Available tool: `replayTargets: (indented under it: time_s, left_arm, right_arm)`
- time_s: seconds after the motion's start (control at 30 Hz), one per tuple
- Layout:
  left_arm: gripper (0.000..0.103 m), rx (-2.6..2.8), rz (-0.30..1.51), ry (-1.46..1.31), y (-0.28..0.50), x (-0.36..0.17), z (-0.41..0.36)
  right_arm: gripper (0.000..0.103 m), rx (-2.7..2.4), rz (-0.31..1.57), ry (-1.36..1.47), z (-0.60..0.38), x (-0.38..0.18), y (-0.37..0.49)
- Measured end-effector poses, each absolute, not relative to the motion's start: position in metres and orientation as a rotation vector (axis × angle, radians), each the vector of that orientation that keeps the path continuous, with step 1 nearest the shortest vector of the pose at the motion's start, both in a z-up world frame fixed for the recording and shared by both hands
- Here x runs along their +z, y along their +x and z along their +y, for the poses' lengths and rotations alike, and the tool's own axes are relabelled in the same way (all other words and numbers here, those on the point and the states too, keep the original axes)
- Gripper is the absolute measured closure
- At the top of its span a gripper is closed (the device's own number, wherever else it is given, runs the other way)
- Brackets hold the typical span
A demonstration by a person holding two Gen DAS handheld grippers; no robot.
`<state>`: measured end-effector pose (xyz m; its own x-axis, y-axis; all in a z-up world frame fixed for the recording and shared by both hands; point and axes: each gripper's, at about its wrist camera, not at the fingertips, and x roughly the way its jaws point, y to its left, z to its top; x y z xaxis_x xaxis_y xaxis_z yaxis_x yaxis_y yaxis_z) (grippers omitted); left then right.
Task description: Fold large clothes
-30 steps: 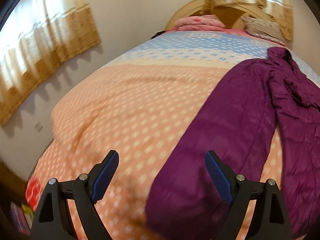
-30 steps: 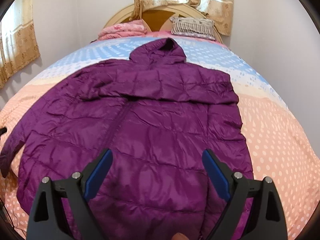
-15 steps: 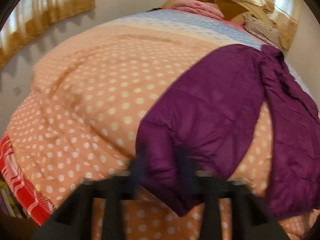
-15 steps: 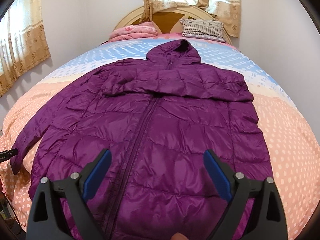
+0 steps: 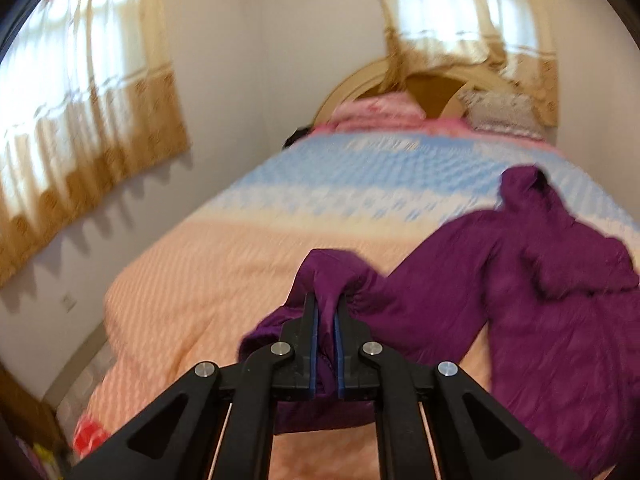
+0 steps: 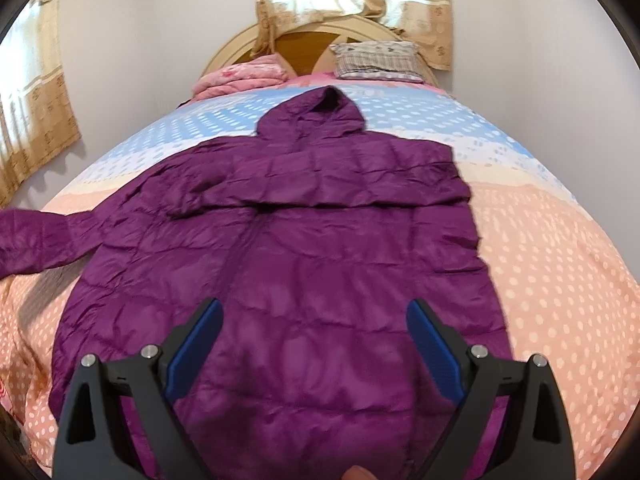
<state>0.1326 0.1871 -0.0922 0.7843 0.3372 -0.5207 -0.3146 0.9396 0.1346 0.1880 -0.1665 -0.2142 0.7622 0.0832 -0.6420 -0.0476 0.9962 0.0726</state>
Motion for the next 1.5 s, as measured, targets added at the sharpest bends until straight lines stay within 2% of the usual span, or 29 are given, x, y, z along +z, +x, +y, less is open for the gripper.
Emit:
replayTargets:
  time_s: [0.27,0.53,0.6,0.63,0.67,0.7,0.73,0.83,1.07,1.3,1.5]
  left_arm:
    - [0.098,0.149,0.482,0.153,0.202,-0.064,0.073]
    - [0.097,-0.084,0.499,0.208,0.254,-0.094,-0.064]
    - [0.088,-0.121,0.526,0.216,0.264,-0.105,-0.088]
    - [0.07,-0.122,0.54,0.22,0.271,-0.112,-0.095]
    - [0.041,-0.117,0.54,0.221,0.272,-0.116,-0.1]
    - [0.031,-0.111,0.519,0.22,0.273,-0.119,-0.105]
    - [0.027,-0.109,0.487,0.216,0.27,-0.121,-0.108]
    - [0.022,-0.143,0.469,0.191,0.266,-0.12,-0.106]
    - [0.021,-0.051,0.465,0.194,0.263,-0.129,-0.061]
    - [0.02,0.194,0.616,0.088,0.273,-0.17,0.036]
    - [0.02,0.27,0.682,0.022,0.283,-0.189,0.079]
  right_arm:
    - [0.008,-0.056,0.708,0.104,-0.221,-0.216,0.196]
    - [0.008,-0.093,0.729,0.144,-0.25,-0.225,0.195]
    - [0.008,-0.092,0.735,0.147,-0.252,-0.228,0.196]
    - [0.008,-0.093,0.737,0.149,-0.253,-0.229,0.196]
    - [0.008,-0.094,0.74,0.151,-0.255,-0.23,0.197]
    - [0.008,-0.097,0.743,0.154,-0.256,-0.231,0.197]
    - [0.008,-0.098,0.745,0.156,-0.257,-0.232,0.197]
    - [0.008,-0.102,0.749,0.161,-0.259,-0.234,0.198]
    - [0.008,-0.048,0.754,0.164,-0.246,-0.222,0.201]
    - [0.008,0.131,0.731,0.149,-0.202,-0.183,0.242]
    - [0.008,0.189,0.752,0.087,-0.155,-0.182,0.299]
